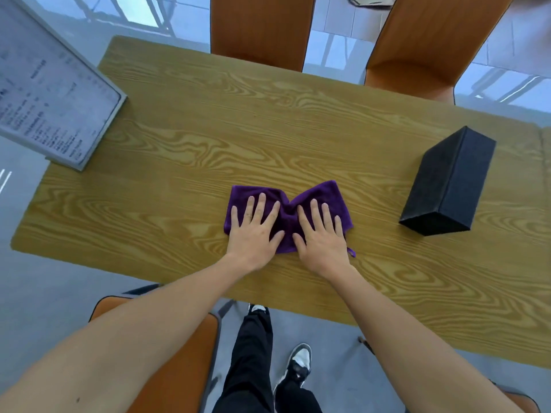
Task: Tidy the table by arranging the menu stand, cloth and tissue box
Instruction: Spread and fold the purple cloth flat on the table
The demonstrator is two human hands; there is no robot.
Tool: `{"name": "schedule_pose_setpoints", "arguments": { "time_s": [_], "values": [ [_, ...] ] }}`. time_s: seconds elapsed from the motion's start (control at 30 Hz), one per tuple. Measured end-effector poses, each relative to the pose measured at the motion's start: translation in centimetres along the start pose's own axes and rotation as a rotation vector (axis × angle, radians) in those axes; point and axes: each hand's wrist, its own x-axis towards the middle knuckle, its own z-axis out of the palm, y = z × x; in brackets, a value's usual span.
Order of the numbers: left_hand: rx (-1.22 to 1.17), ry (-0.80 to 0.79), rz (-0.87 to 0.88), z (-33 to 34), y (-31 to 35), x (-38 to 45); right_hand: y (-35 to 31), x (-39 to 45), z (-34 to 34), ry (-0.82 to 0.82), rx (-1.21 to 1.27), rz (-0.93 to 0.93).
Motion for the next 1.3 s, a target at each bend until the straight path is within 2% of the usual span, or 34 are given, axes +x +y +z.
{"name": "schedule_pose_setpoints", "arguments": {
  "time_s": [0.3, 0.6, 0.8, 0.97, 1.3],
  "values": [
    [-0.001, 0.012, 0.008, -3.6, -5.0, 8.0, -3.4, 9.7, -2.9, 0.002, -0.021, -0.029],
    [0.0, -0.087, 0.225, -3.9, 0.5, 10.3, 0.9, 6.7, -3.0, 0.036, 0.023, 0.164],
    [0.038, -0.042, 0.365, -0.6, 5.1, 6.9, 3.7, 0.6, -1.0, 0.089, 0.052, 0.246],
    [0.056, -0.018, 0.387, 1.3, 5.8, 2.8, 3.4, -4.0, 1.1, 0.107, 0.06, 0.284],
    [-0.021, 0.077, 0.184, 3.6, 2.2, -5.9, -0.9, -8.1, 3.9, 0.06, -0.015, 0.121]
  ]
}}
